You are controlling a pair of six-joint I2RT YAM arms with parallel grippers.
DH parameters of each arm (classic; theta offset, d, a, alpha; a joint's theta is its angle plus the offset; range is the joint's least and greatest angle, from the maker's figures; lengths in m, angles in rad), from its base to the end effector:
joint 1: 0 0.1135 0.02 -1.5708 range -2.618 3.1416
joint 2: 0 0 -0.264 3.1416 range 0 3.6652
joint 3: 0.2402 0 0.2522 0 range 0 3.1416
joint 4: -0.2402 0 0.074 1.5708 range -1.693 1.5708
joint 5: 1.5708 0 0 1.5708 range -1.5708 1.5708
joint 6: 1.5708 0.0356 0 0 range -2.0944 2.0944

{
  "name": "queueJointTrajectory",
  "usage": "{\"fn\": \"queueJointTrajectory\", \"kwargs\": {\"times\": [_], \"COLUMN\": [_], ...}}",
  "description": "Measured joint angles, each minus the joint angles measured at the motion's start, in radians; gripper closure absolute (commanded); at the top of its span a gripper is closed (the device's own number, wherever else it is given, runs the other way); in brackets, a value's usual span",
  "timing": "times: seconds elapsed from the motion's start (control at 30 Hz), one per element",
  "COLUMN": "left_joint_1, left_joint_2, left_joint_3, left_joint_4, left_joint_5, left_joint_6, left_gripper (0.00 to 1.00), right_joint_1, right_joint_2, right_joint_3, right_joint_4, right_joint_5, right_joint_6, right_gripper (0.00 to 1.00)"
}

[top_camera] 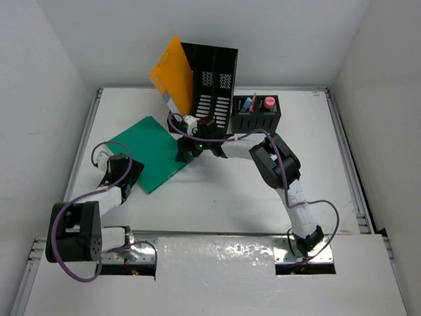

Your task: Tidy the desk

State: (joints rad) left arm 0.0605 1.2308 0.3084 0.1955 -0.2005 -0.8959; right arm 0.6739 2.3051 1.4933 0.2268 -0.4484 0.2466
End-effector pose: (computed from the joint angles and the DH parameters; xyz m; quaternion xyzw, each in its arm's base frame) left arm 0.2083 0.0197 0.1310 -0.4541 0.7870 -0.0818 0.4095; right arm 0.3791 0.3225 0.1145 -0.2849 0.8171 0.3804 0.3263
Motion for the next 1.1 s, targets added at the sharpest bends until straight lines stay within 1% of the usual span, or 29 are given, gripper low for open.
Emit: {"fn": "queueJointTrajectory", "kwargs": {"times": [0.13, 0.23, 0.5, 0.67, 0.87, 0.9, 1.0, 1.1], "left_joint_1": [0.000, 0.000, 0.021, 0.025, 0.034, 0.035, 0.038, 0.039], "left_joint_2": [0.002, 0.018, 0.045, 0.053, 0.060, 0.060, 0.060, 0.060], "left_joint_3": [0.000, -0.003, -0.095, -0.129, -0.154, -0.156, -0.157, -0.157], "left_joint_4": [0.008, 0.055, 0.282, 0.363, 0.462, 0.487, 0.582, 0.703], "left_joint_5": [0.013, 0.041, 0.116, 0.170, 0.232, 0.246, 0.283, 0.343], "left_joint_6": [0.023, 0.041, 0.061, 0.056, 0.047, 0.045, 0.031, -0.003], "left_gripper": [0.37, 0.37, 0.38, 0.39, 0.46, 0.49, 0.53, 0.53], "right_joint_1": [0.003, 0.001, -0.005, -0.011, -0.018, -0.019, -0.025, -0.028], "right_joint_2": [0.003, 0.003, 0.002, -0.005, -0.011, -0.013, -0.015, -0.017], "right_joint_3": [-0.002, -0.013, -0.051, -0.075, -0.089, -0.090, -0.092, -0.093], "right_joint_4": [0.007, 0.025, 0.098, 0.131, 0.146, 0.146, 0.144, 0.140], "right_joint_5": [0.005, 0.008, 0.018, 0.042, 0.074, 0.083, 0.102, 0.102], "right_joint_6": [0.011, 0.024, 0.045, 0.043, 0.039, 0.037, 0.033, 0.035], "right_gripper": [0.32, 0.34, 0.34, 0.34, 0.34, 0.34, 0.34, 0.34]}}
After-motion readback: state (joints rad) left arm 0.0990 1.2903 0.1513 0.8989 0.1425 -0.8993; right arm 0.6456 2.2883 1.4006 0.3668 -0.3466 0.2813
